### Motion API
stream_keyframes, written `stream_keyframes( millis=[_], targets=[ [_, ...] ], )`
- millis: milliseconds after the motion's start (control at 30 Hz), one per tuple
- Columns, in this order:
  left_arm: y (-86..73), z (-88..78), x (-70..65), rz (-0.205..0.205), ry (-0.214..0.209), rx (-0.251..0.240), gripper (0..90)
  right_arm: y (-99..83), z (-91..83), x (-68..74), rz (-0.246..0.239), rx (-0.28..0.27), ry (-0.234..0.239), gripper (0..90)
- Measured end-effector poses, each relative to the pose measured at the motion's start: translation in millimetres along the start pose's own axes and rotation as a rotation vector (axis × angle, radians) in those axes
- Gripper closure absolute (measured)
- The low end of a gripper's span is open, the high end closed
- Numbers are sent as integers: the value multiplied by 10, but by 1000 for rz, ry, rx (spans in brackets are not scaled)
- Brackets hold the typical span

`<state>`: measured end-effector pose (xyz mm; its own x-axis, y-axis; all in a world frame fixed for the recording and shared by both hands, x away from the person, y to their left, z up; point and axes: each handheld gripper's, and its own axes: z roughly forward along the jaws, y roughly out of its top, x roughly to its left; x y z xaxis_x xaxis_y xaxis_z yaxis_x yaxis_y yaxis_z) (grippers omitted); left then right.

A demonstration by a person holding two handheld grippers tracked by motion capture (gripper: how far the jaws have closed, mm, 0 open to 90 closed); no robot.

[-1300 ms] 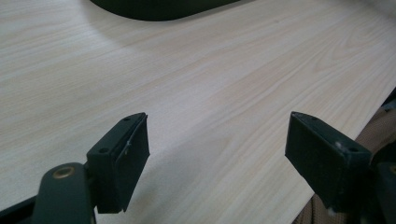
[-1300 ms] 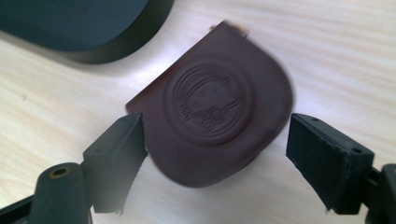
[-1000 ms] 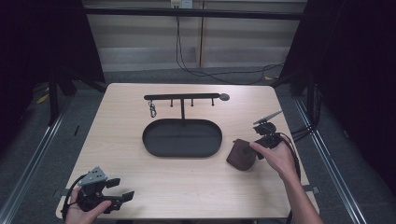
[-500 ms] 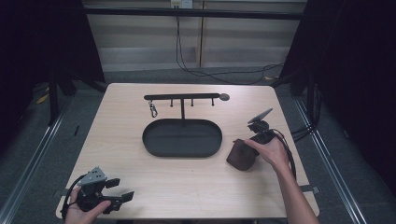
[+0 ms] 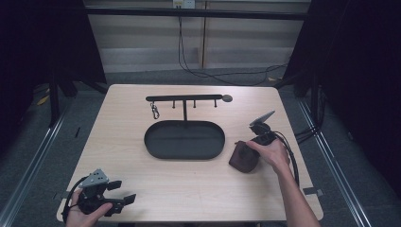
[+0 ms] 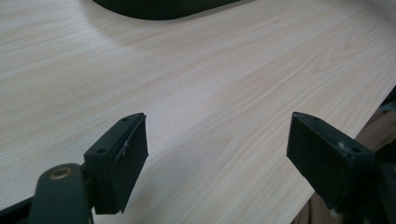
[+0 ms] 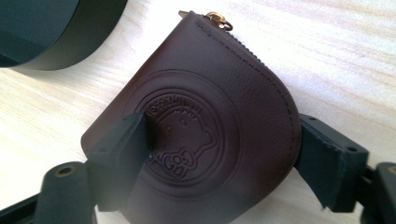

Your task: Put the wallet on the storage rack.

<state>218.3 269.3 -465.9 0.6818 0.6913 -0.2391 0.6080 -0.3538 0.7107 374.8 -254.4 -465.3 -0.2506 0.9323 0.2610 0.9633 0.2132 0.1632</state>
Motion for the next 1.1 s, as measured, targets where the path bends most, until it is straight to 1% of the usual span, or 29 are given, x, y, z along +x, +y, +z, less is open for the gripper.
stream_keyframes(
  millis=[33, 67, 100, 133, 167, 200, 233, 300, 400, 433, 467, 500, 533, 567, 667, 700, 733, 767, 867, 900, 933, 967, 1067, 1100],
  targets=[
    [-2, -3, -2, -1, 1, -4, 205, 2, -13, 11, 8, 0, -12, 247],
    [-2, -3, -2, -1, 1, -4, 205, 2, -13, 11, 8, 0, -12, 247],
    [-3, -8, -5, -3, 3, -6, 205, 3, -46, -12, 25, -11, -12, 362],
    [-3, -8, -7, -2, 5, -7, 205, 3, -46, -12, 25, -11, -12, 362],
    [-2, -8, -7, 1, 6, -5, 205, -9, -127, -68, 50, -46, -6, 493],
    [-2, -7, -8, 1, 8, -7, 205, -9, -127, -68, 50, -46, -6, 493],
    [-1, -6, -8, 5, 10, -5, 205, -26, -140, -87, 57, -43, -5, 517],
    [1, 0, -7, 3, 5, -4, 205, -28, -144, -82, 55, -44, -9, 520],
    [2, -2, -4, 4, 4, -2, 205, -19, -184, -50, 50, -45, -29, 573],
    [1, -4, -5, 1, 4, -4, 205, -16, -198, -44, 46, -49, -29, 596],
    [-1, -6, -3, 1, 5, -4, 205, -11, -226, -28, 44, -50, -35, 618],
    [-1, -9, 1, 0, 1, -3, 205, 6, -289, 23, 33, -53, -53, 656],
    [-2, -10, 0, -2, 3, -6, 205, 6, -289, 23, 33, -53, -53, 656],
    [-1, -12, 1, -1, 5, -7, 205, 22, -323, 65, 25, -50, -68, 667],
    [-1, -17, 2, 1, 4, -6, 205, 37, -340, 99, 22, -45, -79, 671],
    [-1, -22, 0, 4, 11, -4, 205, 48, -356, 120, 21, -46, -84, 688],
    [-1, -22, 0, 4, 11, -4, 205, 48, -356, 120, 21, -46, -84, 688],
    [0, -23, -2, 6, 18, -6, 205, 54, -407, 118, 28, -71, -61, 745],
    [3, -8, 1, 6, 16, -1, 205, 67, -457, 132, 25, -71, -58, 755],
    [4, -5, -1, 6, 12, 1, 206, 75, -469, 147, 18, -63, -70, 756],
    [6, -4, -5, 8, 12, 0, 205, 80, -476, 160, 16, -62, -71, 763],
    [6, -6, -8, 9, 11, -1, 205, 93, -505, 196, 9, -65, -69, 771],
    [-1, -11, -6, 2, 11, -2, 205, 106, -531, 228, -2, -69, -69, 786],
    [0, -20, 5, 4, 14, -3, 206, 114, -569, 258, -7, -85, -60, 802]
  ],
)
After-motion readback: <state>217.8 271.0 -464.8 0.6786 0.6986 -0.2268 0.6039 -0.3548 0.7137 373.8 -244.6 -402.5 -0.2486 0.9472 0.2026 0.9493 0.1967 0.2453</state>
